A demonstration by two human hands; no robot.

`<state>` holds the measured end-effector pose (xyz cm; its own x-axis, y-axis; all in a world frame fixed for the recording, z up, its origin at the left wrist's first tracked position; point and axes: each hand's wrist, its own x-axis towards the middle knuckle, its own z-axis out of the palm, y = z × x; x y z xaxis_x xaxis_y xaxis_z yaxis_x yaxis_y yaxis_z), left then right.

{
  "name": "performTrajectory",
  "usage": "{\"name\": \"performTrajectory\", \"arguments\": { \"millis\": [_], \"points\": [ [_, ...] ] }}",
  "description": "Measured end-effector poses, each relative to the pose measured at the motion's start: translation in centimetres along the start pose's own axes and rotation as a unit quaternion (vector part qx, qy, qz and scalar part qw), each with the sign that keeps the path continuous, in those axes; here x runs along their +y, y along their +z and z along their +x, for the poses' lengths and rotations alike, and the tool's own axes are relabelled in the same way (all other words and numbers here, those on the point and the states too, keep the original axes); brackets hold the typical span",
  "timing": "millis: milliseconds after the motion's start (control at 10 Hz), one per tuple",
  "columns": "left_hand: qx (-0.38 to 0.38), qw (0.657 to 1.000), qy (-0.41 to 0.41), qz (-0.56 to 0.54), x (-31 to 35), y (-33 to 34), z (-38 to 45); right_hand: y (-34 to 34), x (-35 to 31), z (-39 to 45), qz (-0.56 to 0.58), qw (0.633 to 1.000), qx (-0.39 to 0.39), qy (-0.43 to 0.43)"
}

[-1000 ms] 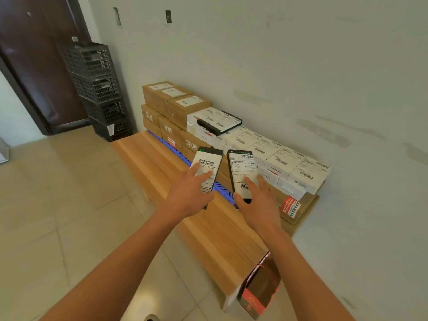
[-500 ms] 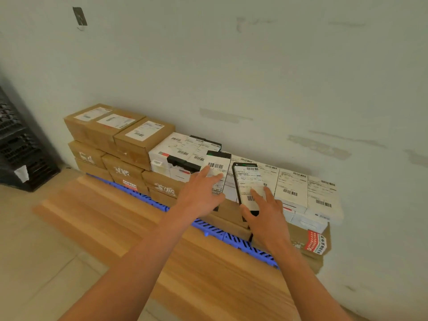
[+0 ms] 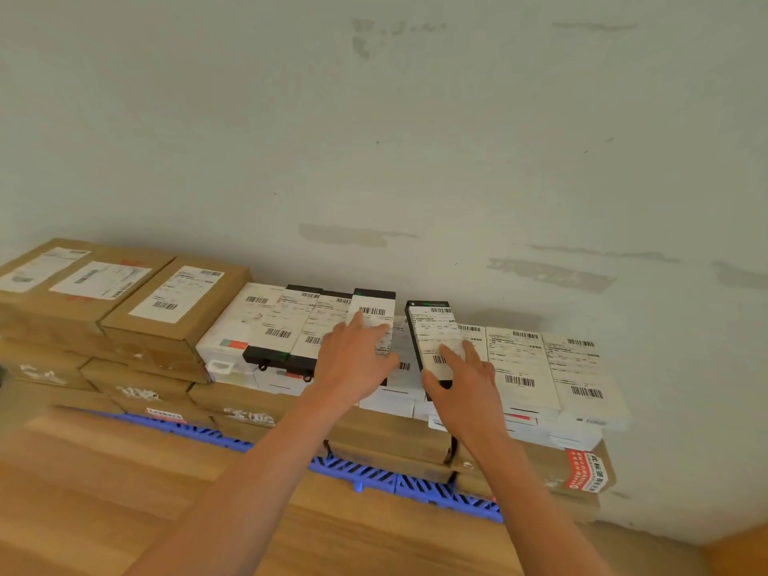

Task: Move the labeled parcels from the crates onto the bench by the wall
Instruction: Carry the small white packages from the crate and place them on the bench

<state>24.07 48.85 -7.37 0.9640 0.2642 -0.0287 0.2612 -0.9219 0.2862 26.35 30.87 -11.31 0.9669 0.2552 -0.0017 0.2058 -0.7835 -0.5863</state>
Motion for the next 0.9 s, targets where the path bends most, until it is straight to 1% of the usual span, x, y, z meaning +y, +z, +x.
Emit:
{"name": "performTrajectory", "arguments": {
  "millis": [200, 400, 600, 700, 800, 900],
  "points": [
    [-0.01, 0.999, 0.045, 0.01, -2.4, 1.8, 2.5, 2.5, -1.8, 1.5, -0.021, 0.999, 0.01, 0.035],
    [-0.014, 0.995, 0.088, 0.038, -4.6, 4.0, 3.0, 4.9, -3.9, 1.8, -0.024, 0.997, 0.02, 0.066],
    [-0.009, 0.986, 0.16, 0.038, -6.9, 4.5, 3.7, 6.3, -5.2, 1.7, -0.037, 0.998, -0.007, 0.053],
    [-0.003, 0.978, 0.193, 0.073, -7.9, 4.4, 4.4, 6.4, -5.2, 1.7, -0.065, 0.997, -0.017, 0.05],
    [-0.008, 0.973, 0.213, 0.089, -8.4, 3.7, 4.3, 6.1, -5.1, 1.6, -0.097, 0.994, -0.019, 0.045],
    [0.001, 0.969, 0.229, 0.093, -8.6, 3.0, 4.3, 5.4, -5.8, 1.5, -0.105, 0.994, 0.002, 0.028]
  ]
}}
